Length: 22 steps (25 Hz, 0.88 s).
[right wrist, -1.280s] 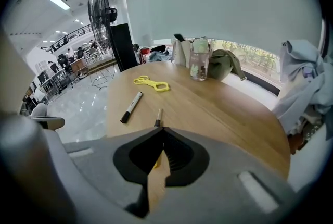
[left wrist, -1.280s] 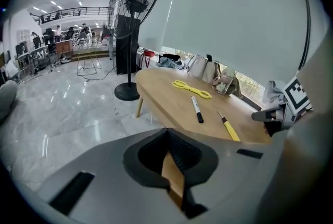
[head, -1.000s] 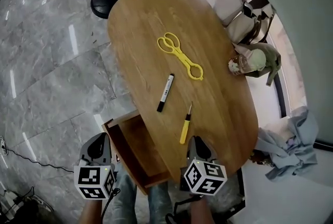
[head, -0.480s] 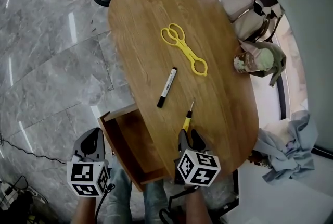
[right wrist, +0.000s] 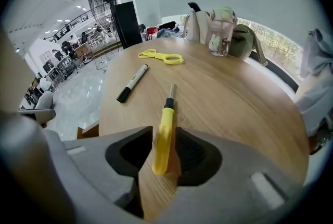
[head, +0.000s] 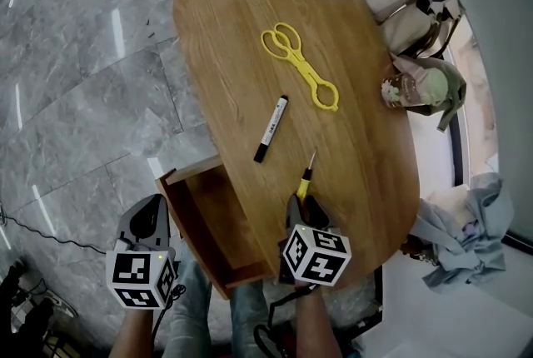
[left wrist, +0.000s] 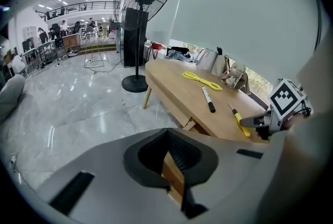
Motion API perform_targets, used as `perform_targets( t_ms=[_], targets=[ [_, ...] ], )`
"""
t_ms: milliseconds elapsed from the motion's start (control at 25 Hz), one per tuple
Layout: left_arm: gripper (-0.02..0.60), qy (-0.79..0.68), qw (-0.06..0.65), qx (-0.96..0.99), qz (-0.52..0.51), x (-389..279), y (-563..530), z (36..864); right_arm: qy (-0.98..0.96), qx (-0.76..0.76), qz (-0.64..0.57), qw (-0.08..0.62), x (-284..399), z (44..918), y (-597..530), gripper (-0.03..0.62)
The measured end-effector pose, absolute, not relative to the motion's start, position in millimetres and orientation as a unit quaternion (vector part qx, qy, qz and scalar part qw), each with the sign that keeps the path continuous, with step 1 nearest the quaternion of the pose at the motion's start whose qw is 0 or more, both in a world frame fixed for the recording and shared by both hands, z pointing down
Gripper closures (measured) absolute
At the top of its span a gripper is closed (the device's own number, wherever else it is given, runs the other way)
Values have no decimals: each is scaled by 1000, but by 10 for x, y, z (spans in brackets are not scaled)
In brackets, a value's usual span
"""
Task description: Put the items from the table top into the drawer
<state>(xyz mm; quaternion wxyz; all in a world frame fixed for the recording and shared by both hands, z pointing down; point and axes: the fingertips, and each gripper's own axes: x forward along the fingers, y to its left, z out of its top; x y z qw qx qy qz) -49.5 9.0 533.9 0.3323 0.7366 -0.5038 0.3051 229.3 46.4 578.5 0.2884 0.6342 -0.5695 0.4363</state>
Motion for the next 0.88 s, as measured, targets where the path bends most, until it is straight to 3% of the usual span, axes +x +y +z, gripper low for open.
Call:
perform_targets(
  t_ms=[480,880],
  targets=[
    [586,-501,332,739,305,-462,158,5343,-566,634,436,296,2318,5813,472,510],
    [586,-505,333,737,302,-504,285,5316,-569,631,437,295,2299,5745,567,516]
  ],
)
